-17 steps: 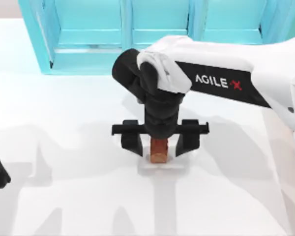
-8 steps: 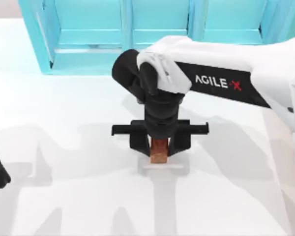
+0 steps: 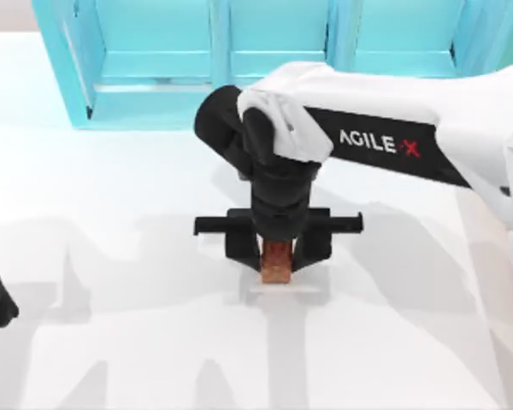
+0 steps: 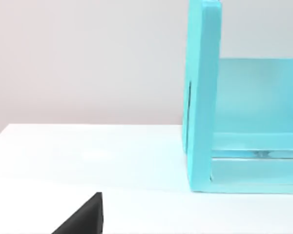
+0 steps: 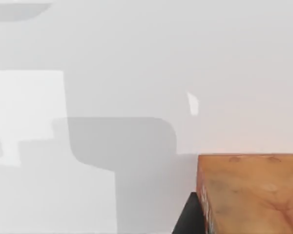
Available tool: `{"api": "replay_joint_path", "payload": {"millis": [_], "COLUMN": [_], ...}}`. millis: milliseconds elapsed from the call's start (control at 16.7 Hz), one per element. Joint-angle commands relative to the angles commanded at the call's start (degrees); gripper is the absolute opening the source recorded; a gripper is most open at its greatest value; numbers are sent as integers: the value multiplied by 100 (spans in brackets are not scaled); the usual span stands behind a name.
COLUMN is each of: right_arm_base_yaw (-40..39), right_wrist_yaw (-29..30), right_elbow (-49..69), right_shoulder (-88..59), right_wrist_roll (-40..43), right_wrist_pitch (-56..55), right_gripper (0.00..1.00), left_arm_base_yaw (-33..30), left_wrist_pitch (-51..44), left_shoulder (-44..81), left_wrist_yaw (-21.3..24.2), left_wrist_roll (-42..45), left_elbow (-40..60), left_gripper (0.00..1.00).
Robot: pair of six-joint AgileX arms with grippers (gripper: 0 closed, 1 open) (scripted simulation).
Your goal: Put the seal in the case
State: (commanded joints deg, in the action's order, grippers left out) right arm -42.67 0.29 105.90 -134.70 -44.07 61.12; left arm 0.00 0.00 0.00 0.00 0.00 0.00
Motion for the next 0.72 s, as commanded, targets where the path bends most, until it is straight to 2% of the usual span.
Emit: {"api": "replay_joint_path", "payload": {"millis": [180,540,720], "right_arm_base_yaw": [-8,10,13], "right_wrist_yaw": [-5,-4,-2], "right_elbow": [371,1628,1872], "right_shoulder": [28,188,227], "right_wrist_roll": [6,11,15], "right_wrist_pitch": [394,1864,2101], "right_gripper": [0,0,0], "left_arm_base_yaw": [0,0,0], "left_wrist_pitch": [0,0,0], "left_shoulder": [0,0,0], "left_wrist_yaw": [0,0,0], "left_wrist_roll": [0,0,0], "left_elbow": [0,0,0], "left_gripper": [100,100,100]}}
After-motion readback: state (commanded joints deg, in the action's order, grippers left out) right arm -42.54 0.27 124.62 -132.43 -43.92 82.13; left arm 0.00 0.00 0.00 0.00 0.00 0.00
